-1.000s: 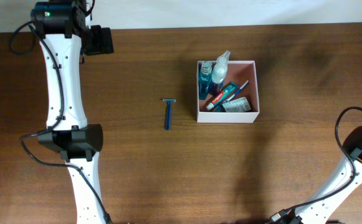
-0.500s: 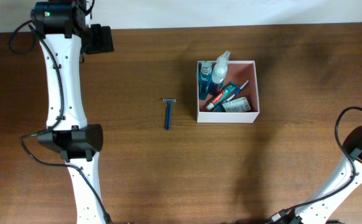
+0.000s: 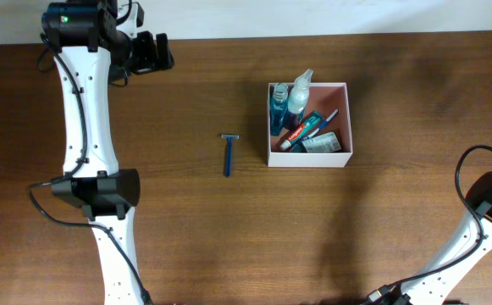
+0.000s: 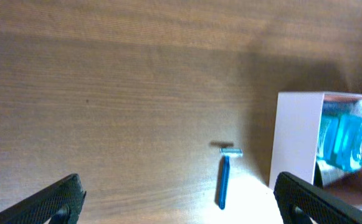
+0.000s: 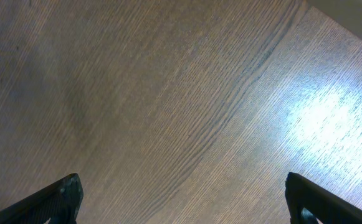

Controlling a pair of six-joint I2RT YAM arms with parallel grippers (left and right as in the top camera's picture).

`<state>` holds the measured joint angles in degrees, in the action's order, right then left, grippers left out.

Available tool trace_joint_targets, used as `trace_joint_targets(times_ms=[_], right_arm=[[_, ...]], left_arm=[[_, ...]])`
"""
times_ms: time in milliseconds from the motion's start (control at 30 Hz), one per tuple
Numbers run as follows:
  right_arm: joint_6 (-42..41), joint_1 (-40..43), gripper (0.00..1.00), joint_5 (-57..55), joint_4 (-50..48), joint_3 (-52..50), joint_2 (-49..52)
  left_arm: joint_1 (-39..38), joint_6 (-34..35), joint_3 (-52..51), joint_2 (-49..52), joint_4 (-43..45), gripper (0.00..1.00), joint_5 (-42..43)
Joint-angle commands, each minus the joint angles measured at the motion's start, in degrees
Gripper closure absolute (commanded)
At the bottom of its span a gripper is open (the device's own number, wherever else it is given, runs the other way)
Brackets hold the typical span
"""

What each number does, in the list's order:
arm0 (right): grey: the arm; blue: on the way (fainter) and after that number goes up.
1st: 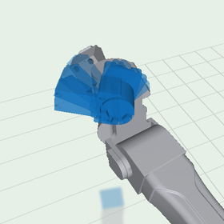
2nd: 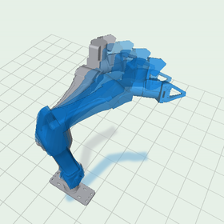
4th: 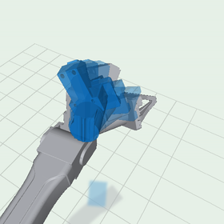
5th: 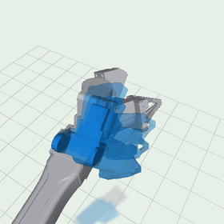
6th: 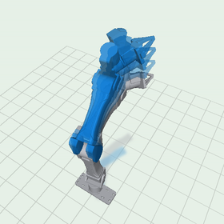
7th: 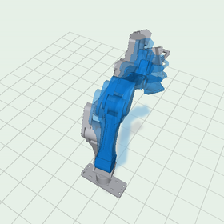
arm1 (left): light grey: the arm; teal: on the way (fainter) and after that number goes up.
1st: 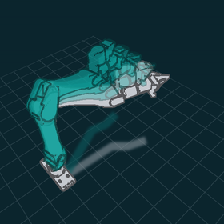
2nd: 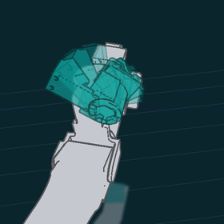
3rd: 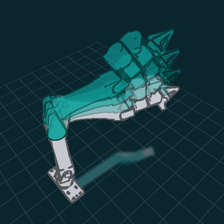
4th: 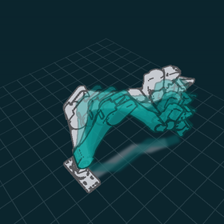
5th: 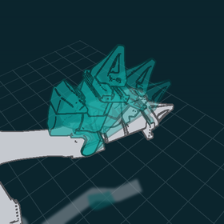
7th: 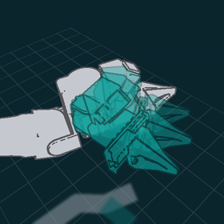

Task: Pack container
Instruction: 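Move the left gripper right above the blue razor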

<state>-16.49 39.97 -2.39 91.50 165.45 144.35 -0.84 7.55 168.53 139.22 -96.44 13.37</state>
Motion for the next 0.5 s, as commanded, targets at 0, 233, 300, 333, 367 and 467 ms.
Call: trace_joint_targets(times_ms=[0, 233, 300, 333, 367, 467], right_arm=[[-0.5, -0.2, 0.01, -1.1, 0.0, 0.5, -0.4], [-0.5, -0.2, 0.01, -1.1, 0.0, 0.5, -0.4], [-0.5, -0.2, 0.01, -1.1, 0.0, 0.5, -0.4], [-0.5, -0.2, 0.01, -1.1, 0.0, 0.5, -0.4], [-0.5, -0.2, 0.01, -1.1, 0.0, 0.5, -0.4], [-0.5, -0.2, 0.01, -1.1, 0.0, 0.5, -0.4]], left_arm=[[-1.1, -4.0, -0.7, 0.6, -0.3, 0.01, 1.9], [-6.9, -6.2, -2.0, 1.7, -0.2, 0.00, -6.1], [-8.4, -4.0, -3.0, 2.3, 0.0, 0.01, -10.1], [-9.1, -3.1, -3.3, 2.9, 0.0, 0.01, -11.1], [-9.6, -2.8, -3.5, 3.5, -0.1, 0.01, -11.3], [-11.0, -1.0, -4.5, 5.4, -0.3, 0.01, -10.7]])
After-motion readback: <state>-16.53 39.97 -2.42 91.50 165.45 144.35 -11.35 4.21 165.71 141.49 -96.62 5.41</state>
